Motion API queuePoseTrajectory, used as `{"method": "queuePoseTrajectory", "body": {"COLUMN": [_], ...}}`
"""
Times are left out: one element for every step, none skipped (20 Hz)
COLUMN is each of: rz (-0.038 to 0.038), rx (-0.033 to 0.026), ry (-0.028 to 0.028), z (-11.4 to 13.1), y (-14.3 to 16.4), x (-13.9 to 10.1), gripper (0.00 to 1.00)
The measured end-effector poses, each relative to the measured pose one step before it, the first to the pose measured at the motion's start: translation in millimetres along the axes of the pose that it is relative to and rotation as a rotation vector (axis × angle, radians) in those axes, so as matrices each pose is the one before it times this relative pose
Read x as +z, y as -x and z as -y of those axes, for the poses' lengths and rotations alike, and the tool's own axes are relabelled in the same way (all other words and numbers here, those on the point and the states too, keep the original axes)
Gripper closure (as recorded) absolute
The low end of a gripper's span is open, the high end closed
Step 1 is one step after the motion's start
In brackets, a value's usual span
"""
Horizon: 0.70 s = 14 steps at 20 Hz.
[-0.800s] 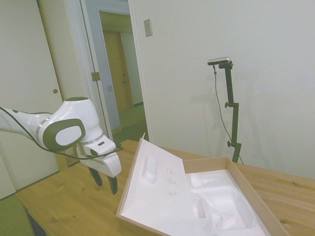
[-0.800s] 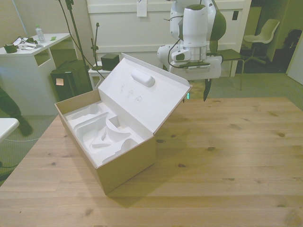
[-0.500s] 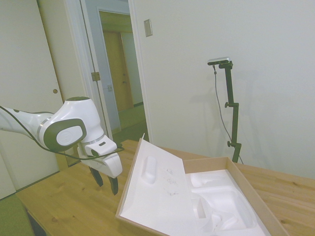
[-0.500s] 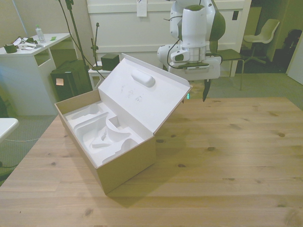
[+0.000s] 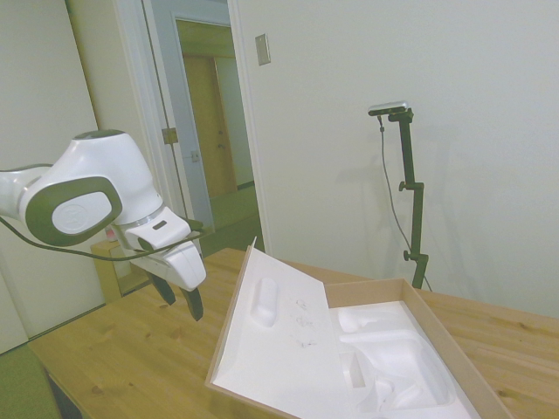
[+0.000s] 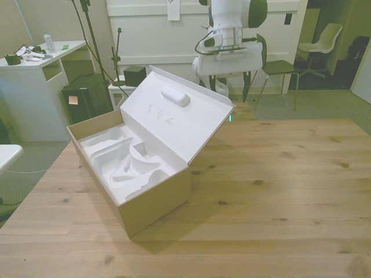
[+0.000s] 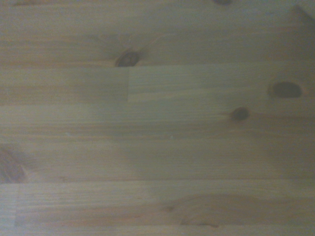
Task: Close the box
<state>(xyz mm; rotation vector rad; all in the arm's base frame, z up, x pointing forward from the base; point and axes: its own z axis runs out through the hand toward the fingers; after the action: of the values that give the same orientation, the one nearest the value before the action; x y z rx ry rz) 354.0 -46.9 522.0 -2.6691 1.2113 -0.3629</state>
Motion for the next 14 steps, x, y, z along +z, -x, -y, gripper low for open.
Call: {"method": "queuePoseTrajectory", "body": {"rz": [-0.01585,-0.01599,-0.01200,-0.00874,-0.00423,-0.00382,0.00021,-0.00361,-0.01281,-0.02353,-0.02746,-0.03414,-0.03879,-0.03744], "rx": [0.02273,0.02919,0.03260,0.03274,0.03351,0.03322,0.03036,0.02401,0.02165,0.03345,0.04179,0.04535,0.04334,0.03929], "ry": [-0.01773,-0.01697,-0.01498,-0.01269,-0.01159,-0.01587,-0.02312,-0.02896,-0.02039,-0.01180,-0.01549,-0.02505,-0.02477,-0.02476], "z": [-7.88,-8.53,-8.95,-8.51,-8.27,-7.03,-3.41,0.60,0.02,-5.88,-9.32,-9.38,-8.52,-6.93], "y": [-6.06,-8.56,-11.49,-13.59,-15.70,-16.42,-14.10,-11.32,-10.57,-15.20,-17.79,-18.05,-18.09,-16.20], "x": [-9.82,-9.88,-9.23,-9.09,-7.93,-7.18,-6.94,-9.91,-9.04,-6.82,-5.76,-6.41,-7.33,-6.11], "gripper": [0.00,0.00,0.00,0.00,0.00,0.00,0.00,0.00,0.00,0.00,0.00,0.00,0.00,0.00]}}
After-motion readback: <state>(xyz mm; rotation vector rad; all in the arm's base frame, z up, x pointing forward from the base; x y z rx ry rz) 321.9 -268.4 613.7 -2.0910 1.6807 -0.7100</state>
